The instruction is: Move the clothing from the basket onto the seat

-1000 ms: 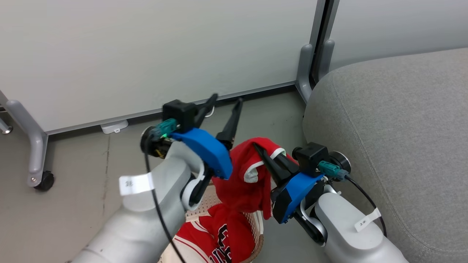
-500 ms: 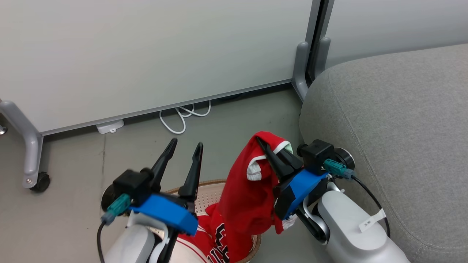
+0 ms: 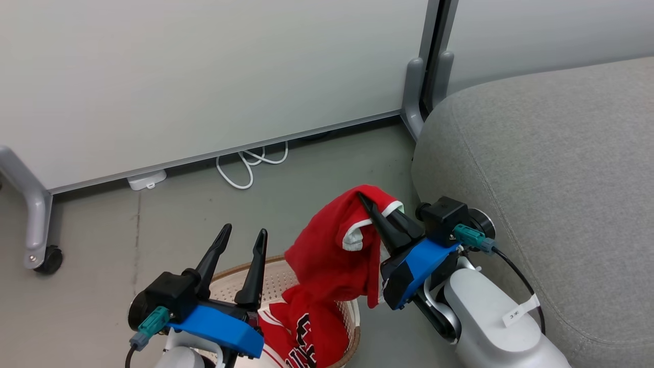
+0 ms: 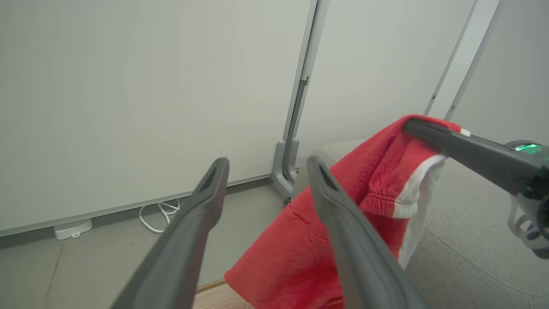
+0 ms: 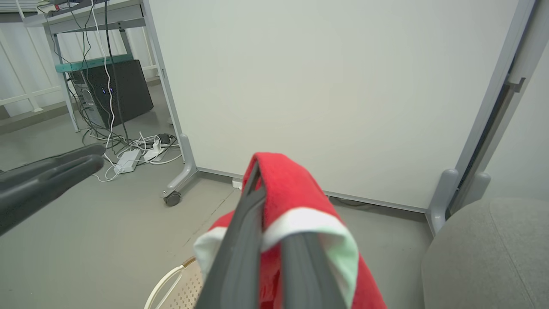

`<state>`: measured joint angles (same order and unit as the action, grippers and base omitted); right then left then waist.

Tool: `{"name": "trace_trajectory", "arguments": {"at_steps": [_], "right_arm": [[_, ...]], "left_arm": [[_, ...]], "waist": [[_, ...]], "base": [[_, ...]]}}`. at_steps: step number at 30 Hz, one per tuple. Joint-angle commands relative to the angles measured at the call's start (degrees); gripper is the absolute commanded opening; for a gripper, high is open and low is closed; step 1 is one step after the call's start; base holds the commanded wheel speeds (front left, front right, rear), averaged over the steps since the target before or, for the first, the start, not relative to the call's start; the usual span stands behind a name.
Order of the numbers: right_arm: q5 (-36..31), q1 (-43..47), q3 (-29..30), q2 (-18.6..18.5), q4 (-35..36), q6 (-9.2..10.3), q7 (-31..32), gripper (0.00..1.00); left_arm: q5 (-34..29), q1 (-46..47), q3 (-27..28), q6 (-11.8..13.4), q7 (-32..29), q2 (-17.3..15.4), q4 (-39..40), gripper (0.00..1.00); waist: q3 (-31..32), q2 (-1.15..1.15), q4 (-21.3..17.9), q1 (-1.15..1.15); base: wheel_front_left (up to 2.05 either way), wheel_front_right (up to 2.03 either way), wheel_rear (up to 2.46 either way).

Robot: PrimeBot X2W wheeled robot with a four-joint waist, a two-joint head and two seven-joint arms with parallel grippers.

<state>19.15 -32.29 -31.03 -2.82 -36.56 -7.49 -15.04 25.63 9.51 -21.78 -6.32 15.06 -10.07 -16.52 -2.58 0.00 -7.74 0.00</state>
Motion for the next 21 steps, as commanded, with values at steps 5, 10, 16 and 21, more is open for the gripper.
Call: {"name": "trace_trajectory", "arguments": {"at_steps": [5,10,16,21], "right_arm": [[0.5,0.7,-0.3,-0.1,0.7,-0.01,-0.2,0.00],[0.6,0.2,-0.6,-0.1,1.4,-0.01,-0.2,0.00],[0.9,0.4,-0.8,-0.1,1.9,-0.01,-0.2,0.00],[1.2,0.6,-0.6,-0.1,2.2,-0.01,-0.2,0.00]], "left_arm": [[-1.4,-0.6,1.4,-0.8,0.2,0.7,-0.3,1.00],[-2.3,-0.4,2.2,-1.1,0.2,1.0,0.1,1.00],[-3.1,0.1,2.4,-1.3,0.2,1.4,0.0,1.00],[-3.4,0.7,2.5,-1.3,0.2,1.4,-0.1,1.00]], "waist": [[-0.4,0.00,-2.3,0.00],[-1.2,0.00,-6.6,0.00],[-1.9,0.00,-12.9,0.00],[-2.4,0.00,-18.2,0.00]], "base": [[0.00,0.00,0.00],[0.00,0.00,0.00],[0.00,0.00,0.00],[0.00,0.00,0.00]]}}
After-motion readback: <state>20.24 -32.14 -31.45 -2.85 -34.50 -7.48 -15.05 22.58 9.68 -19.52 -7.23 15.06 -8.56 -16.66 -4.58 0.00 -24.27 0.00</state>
